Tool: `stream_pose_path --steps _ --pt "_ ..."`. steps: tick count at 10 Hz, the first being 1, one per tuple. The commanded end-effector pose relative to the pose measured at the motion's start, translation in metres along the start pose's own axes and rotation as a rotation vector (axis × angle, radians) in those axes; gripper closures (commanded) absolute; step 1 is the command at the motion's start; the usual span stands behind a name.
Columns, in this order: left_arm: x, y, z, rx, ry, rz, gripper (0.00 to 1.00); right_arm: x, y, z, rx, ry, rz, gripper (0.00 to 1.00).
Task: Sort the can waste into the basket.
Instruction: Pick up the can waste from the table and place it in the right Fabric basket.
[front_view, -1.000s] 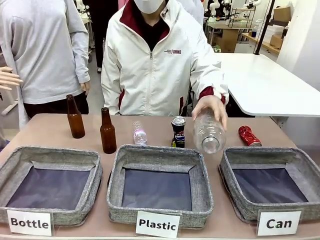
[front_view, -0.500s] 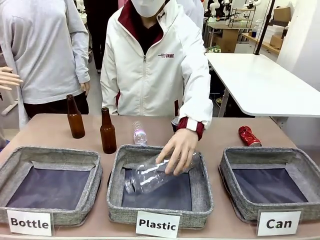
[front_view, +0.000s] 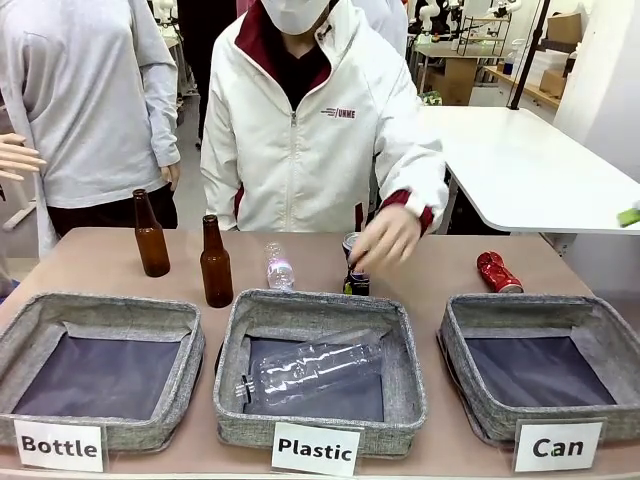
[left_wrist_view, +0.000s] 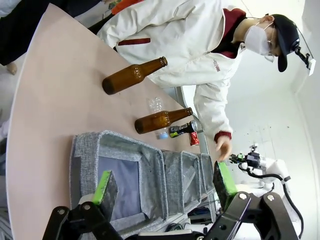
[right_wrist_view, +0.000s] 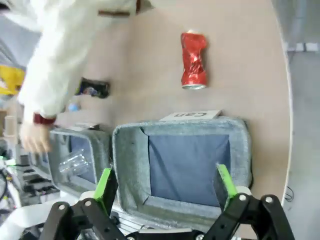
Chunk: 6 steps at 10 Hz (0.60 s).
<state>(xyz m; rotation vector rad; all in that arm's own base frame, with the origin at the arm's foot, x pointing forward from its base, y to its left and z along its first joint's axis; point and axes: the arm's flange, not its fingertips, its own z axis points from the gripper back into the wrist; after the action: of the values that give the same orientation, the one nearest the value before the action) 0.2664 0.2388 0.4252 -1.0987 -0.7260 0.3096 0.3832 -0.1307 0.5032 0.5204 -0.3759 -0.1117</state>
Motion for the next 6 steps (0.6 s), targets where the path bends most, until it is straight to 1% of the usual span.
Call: stream_pose_path --steps 1,3,4,5,6 --pt "0.001 0.001 0.0 -0.022 -0.016 -0.024 0.0 0.014 0.014 -0.013 -0.046 0.079 0.04 0.0" --pt "0.001 0.001 0.0 -0.022 -0.016 -0.024 0.0 0.012 -0.001 -0.002 -0.039 0.046 -0.015 0.0" --pt "0.001 0.001 0.0 -0.022 -0.016 -0.024 0.0 0.011 -0.005 -0.004 -0.056 0.044 -0.022 0.0" --pt "0.001 0.001 0.0 -0.022 -0.016 -0.024 0.0 0.014 0.005 -0.021 -0.089 0.071 0.0 0.0" --pt "0.001 0.001 0.0 -0.022 -0.016 -0.024 0.0 0.023 0.024 -0.048 -0.176 0.095 0.043 0.0"
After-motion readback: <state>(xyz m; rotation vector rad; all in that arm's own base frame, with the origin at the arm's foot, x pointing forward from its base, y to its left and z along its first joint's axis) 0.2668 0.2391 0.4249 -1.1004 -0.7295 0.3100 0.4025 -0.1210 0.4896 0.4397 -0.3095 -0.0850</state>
